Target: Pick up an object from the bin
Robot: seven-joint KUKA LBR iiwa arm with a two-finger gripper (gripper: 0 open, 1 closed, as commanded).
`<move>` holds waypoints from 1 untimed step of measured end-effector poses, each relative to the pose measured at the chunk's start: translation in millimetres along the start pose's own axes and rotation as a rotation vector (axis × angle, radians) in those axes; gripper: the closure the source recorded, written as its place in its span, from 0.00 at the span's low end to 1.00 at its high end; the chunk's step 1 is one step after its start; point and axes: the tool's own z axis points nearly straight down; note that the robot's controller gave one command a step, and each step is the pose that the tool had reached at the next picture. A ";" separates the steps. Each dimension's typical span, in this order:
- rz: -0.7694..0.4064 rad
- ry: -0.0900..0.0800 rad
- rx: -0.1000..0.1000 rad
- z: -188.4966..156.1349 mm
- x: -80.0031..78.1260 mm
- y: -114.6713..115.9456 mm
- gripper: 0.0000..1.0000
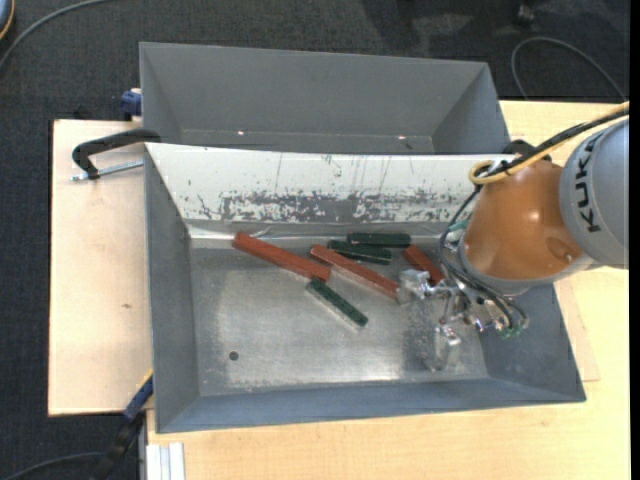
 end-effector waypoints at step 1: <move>-0.123 0.001 -0.003 0.2 -9.0 84.5 0.00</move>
Offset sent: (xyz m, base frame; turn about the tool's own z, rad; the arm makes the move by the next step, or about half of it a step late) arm -0.0167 0.0790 -0.0015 -0.1167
